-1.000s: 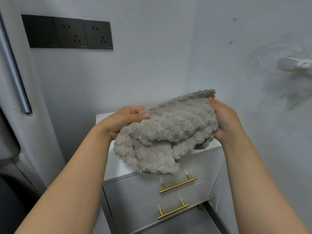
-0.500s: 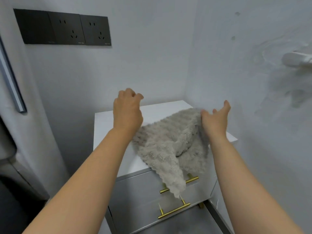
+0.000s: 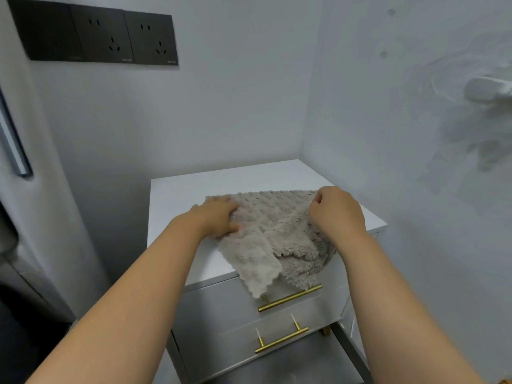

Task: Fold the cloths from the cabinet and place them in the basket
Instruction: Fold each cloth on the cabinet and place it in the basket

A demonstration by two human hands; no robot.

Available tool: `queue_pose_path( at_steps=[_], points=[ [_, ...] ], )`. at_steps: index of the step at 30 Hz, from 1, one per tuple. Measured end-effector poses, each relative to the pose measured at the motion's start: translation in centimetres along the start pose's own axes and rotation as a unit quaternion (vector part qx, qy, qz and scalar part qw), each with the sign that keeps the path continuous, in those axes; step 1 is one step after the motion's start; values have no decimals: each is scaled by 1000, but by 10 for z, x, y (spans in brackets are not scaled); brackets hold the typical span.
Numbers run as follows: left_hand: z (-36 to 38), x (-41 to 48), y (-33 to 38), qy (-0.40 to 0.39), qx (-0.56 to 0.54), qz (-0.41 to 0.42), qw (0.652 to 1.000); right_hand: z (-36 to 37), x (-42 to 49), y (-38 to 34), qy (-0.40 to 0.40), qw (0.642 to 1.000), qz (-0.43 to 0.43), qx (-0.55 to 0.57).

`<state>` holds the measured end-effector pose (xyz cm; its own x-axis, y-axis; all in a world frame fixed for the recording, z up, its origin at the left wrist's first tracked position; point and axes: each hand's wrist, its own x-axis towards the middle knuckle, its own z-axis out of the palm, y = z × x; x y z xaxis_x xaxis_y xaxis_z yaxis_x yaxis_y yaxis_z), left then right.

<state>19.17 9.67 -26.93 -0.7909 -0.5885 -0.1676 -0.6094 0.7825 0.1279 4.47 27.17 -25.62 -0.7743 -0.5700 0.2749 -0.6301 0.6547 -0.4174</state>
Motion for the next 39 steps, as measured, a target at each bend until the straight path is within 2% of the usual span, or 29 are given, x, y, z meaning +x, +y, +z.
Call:
queue_pose_path(
  at_steps=[1, 3, 5, 7, 8, 10, 11, 13, 15, 17, 18, 20, 21, 23, 24, 26, 28, 30, 32, 36, 39],
  points=[
    [2, 3, -7, 67, 21, -20, 997, -2, 0, -2, -20, 1000, -8, -7],
    [4, 5, -13, 205, 87, -54, 973, -1, -2, -5, -116, 992, -27, -33],
    [0, 4, -10, 275, 45, -61, 958, 8, -3, -5, -209, 975, -26, -71],
    [-7, 1, -1, 231, -73, -45, 969, 15, -2, -1, -248, 964, -22, -95],
    [-9, -1, 4, 161, -101, -34, 981, 18, -1, 1, -250, 963, -20, -103],
    [-10, -5, 10, 12, -68, 0, 998, 18, -1, 7, -246, 961, -26, -122],
    [-9, -7, 11, -30, -29, 15, 999, 17, -1, 9, -240, 961, -29, -133],
    [-7, -8, 5, -61, 3, 37, 997, 14, -1, 12, -204, 966, -26, -155],
    [-3, -7, -5, -50, -46, 59, 996, 13, -1, 12, -177, 973, -24, -143],
    [2, -5, -15, 1, -108, 60, 992, 10, -4, 10, -218, 971, -35, -91],
    [5, -4, -20, 52, -106, 46, 992, 10, -5, 10, -249, 963, -48, -90],
    [7, -2, -26, 173, -11, 2, 985, 12, -6, 12, -280, 950, -58, -129],
    [5, -2, -25, 222, 31, -8, 974, 13, -5, 14, -265, 953, -49, -136],
    [-3, -3, -18, 272, 20, 8, 962, 16, -1, 19, -183, 974, -25, -133],
    [-8, -5, -12, 258, -18, 29, 965, 17, 0, 19, -132, 981, -24, -140],
    [-15, -11, 0, 149, -89, 81, 982, 16, 1, 17, -91, 988, -41, -120],
    [-15, -17, 9, -22, -92, 112, 989, 12, 0, 15, -178, 977, -69, -90],
    [-13, -21, 11, -133, -7, 109, 985, 8, -3, 16, -301, 943, -80, -120],
    [-11, -20, 10, -155, 53, 98, 982, 4, -3, 20, -338, 928, -77, -135],
    [-5, -21, 23, -141, 86, 119, 979, 2, -6, 18, -317, 937, -106, -98],
    [3, -24, 35, -147, 120, 132, 973, -3, -10, 18, -350, 917, -123, -149]
  ],
)
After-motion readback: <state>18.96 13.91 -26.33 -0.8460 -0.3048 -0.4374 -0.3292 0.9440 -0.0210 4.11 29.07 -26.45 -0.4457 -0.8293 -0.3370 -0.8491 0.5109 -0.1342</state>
